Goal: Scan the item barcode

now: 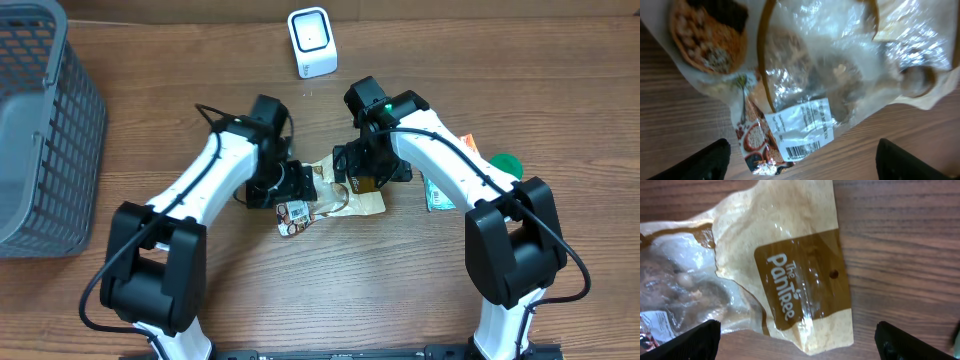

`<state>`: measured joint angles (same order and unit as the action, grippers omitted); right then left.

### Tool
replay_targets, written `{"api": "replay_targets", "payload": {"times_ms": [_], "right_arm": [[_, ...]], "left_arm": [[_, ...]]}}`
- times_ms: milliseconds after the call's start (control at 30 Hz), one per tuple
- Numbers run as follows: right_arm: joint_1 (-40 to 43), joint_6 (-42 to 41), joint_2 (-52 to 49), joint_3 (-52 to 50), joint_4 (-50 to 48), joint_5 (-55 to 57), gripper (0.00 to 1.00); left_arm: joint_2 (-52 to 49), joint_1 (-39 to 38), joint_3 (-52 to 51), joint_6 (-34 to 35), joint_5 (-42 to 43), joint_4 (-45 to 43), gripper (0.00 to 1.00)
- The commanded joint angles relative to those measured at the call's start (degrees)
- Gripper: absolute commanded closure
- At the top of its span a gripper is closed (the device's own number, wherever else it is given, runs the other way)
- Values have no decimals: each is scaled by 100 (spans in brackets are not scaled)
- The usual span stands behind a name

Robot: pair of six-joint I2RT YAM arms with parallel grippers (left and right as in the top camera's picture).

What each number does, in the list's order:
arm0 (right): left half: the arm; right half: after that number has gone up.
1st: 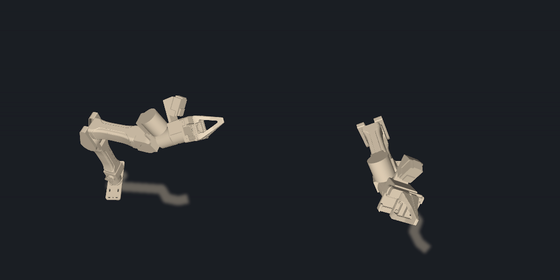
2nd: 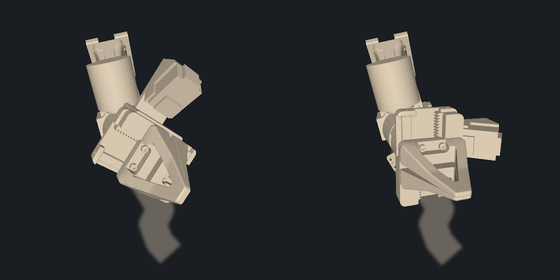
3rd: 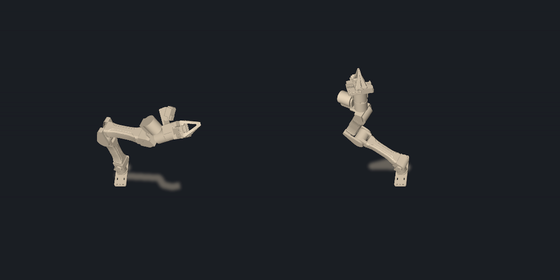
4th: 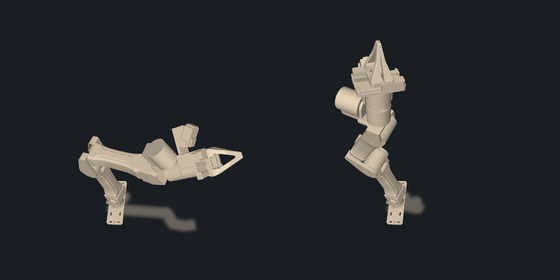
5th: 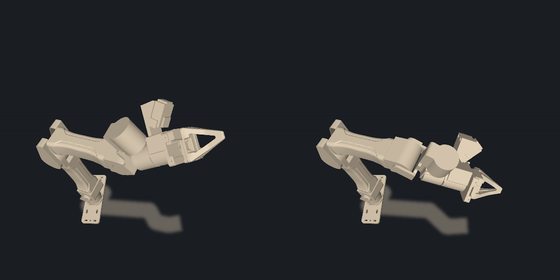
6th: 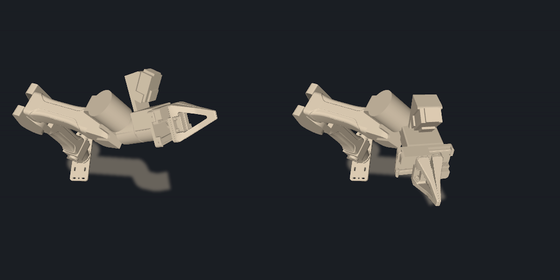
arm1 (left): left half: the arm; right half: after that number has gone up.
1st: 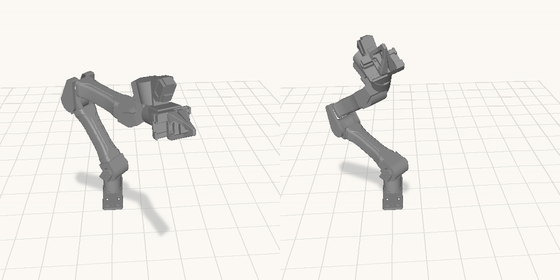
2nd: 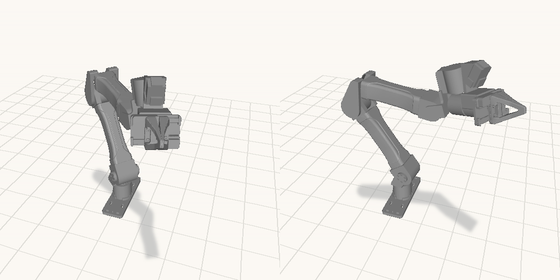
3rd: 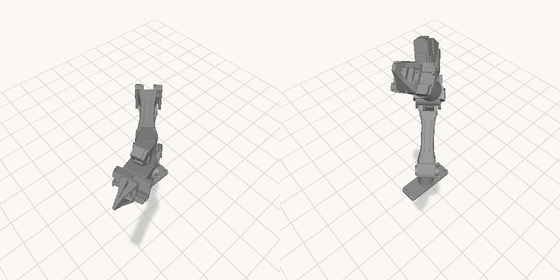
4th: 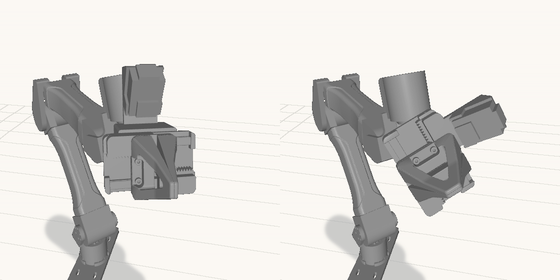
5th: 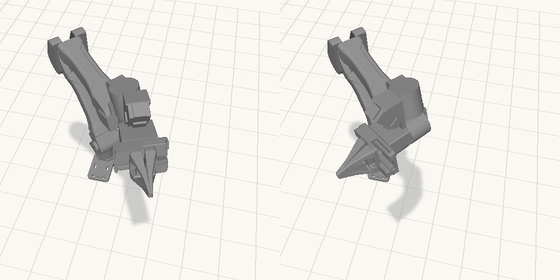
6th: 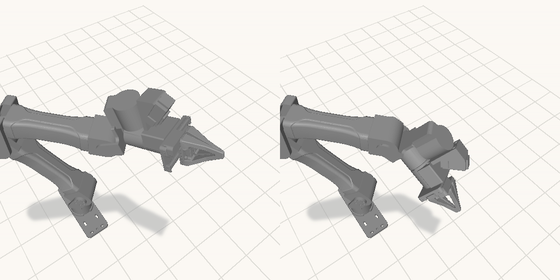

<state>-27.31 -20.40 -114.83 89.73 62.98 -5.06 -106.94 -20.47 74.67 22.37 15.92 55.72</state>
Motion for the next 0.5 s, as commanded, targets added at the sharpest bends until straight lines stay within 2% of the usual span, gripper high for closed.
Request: {"api": "replay_targets", "payload": {"times_ms": [0, 233, 467], "right_arm": [[44, -61, -107, 33, -72, 44, 0], [44, -59, -136, 31, -125, 46, 0], [35, -61, -136, 22, -251, 42, 0]], "left_arm": [[9, -181, -31, 448, -743, -26, 19], [-17, -205, -232, 796, -778, -411, 21], [-129, -205, -339, 813, -758, -693, 22]]}}
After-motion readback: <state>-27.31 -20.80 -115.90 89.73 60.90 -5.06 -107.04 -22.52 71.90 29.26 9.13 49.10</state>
